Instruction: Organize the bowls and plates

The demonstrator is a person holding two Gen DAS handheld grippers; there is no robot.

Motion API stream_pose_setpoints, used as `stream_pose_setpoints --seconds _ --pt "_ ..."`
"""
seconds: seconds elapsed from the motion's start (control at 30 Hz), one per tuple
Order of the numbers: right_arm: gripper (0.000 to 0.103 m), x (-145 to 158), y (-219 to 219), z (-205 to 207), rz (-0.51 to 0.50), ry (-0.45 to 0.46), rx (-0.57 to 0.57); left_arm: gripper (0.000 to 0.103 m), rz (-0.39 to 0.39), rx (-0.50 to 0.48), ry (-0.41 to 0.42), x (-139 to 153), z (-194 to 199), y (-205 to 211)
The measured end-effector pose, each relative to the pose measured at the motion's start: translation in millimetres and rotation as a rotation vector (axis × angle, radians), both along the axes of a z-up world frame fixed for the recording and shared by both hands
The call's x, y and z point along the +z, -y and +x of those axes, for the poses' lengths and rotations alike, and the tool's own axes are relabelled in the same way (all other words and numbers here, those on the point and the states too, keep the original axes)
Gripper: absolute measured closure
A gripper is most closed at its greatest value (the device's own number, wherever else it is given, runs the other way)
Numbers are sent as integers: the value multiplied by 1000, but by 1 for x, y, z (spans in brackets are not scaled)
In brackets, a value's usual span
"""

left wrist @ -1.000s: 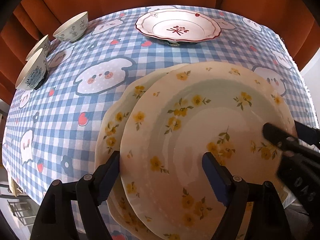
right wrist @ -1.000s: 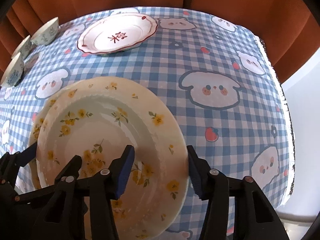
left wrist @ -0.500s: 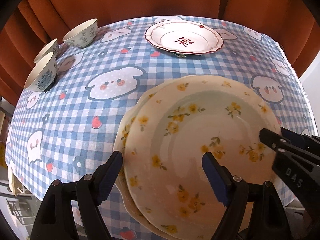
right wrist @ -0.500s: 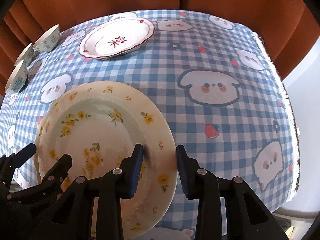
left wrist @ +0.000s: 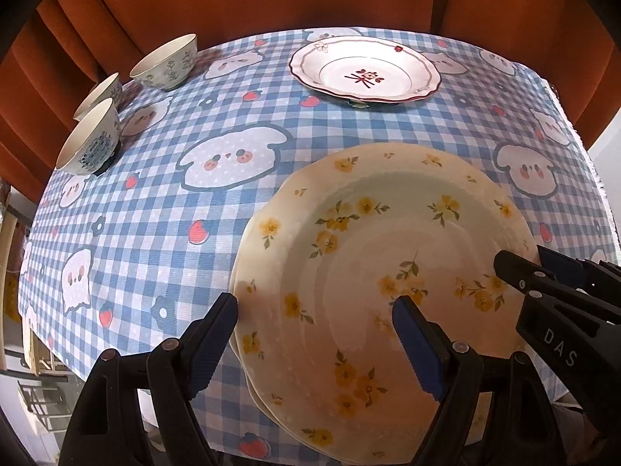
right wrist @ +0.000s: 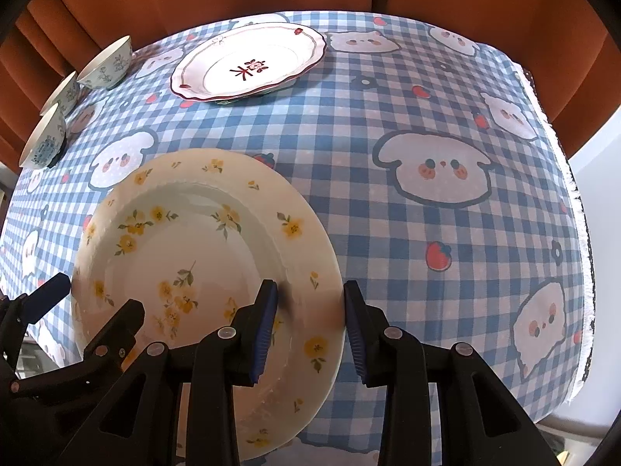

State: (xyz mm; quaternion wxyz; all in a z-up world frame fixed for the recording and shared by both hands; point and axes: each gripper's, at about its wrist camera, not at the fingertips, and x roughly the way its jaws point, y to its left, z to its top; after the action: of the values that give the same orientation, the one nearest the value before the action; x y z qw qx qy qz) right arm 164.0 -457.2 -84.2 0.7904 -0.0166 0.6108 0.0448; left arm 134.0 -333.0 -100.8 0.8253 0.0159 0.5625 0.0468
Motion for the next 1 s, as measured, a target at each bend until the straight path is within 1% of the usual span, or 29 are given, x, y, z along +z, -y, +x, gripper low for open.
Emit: stream_pose_setpoints --seconds 0.23,0.33,0.4,0.5,0.7,0.8,0.83,0.9,1.0 --pt "62 8 -1 -6 -4 -9 -45 19 -30 -20 31 12 2 -8" --pt "56 15 -4 -10 -5 5 -69 19 -56 -33 45 17 4 -15" --pt "47 23 -10 -12 -7 32 -73 19 -63 -39 56 21 4 -20" --pt "46 33 -20 -14 -27 60 -77 19 -83 -53 81 30 4 -30" --pt "44 54 -38 -13 -23 95 -125 19 -95 -85 130 51 11 -53" --pt "44 61 -51 -8 -25 111 -137 18 -111 -88 152 60 22 -65" --pt "44 64 -55 -6 -23 117 -142 17 -113 -93 162 63 26 -69" --pt "44 71 -59 1 -16 138 -158 14 -101 -103 173 67 33 -73" --pt "44 79 -64 13 -13 163 -184 14 -98 -118 200 78 48 -76"
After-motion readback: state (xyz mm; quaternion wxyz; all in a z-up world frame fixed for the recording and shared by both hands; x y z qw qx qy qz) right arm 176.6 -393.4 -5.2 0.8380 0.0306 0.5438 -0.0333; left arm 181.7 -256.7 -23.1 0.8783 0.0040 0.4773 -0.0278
